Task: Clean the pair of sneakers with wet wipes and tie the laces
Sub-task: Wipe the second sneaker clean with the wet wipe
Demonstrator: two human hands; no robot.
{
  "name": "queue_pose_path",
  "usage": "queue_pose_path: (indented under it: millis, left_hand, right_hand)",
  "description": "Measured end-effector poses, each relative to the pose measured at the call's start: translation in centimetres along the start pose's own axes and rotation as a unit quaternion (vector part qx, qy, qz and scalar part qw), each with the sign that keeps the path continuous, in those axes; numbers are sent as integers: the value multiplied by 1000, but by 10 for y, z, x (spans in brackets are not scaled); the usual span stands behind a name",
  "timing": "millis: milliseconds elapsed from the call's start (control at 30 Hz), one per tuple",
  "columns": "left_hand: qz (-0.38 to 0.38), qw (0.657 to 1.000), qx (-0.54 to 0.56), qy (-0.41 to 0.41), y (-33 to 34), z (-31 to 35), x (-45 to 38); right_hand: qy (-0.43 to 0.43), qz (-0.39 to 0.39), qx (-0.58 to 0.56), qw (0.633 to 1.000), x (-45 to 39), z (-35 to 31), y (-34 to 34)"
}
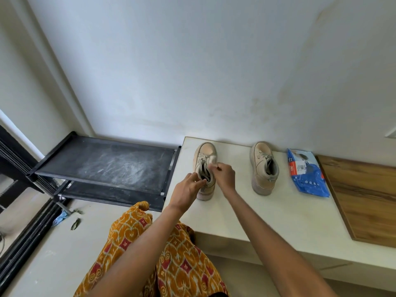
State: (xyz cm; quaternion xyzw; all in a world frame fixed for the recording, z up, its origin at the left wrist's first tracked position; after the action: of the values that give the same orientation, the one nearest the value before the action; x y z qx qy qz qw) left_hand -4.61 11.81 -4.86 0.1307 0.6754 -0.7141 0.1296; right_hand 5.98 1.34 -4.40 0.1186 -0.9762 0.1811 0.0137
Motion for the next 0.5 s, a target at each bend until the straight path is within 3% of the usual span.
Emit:
queue_pose_path:
  millis: [100,367,500]
  left_hand:
    - [-3,1000,2,-5,2,0,1]
    - [3,1000,2,-11,1,2,2]
    - [-4,1000,-2,-19,2,5,5]
  right_hand:
    - [-31,10,-12,999,18,12,-2]
    - [38,53,-25,998,-22,28,-31]
    - [37,-4,24,999,-43,19,-2]
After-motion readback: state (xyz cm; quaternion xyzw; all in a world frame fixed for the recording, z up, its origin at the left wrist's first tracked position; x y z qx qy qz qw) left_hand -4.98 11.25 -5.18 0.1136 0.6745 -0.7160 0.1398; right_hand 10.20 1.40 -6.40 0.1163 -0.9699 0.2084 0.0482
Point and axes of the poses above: each hand's wrist, its own x-axis away from the middle knuckle, its own y-axis out of the palm, z = x × y, the point moved 2 cm from there along -x, towards the middle knuckle, and after that the axes turned 14 degrees about -x, right-handed, at the moved point
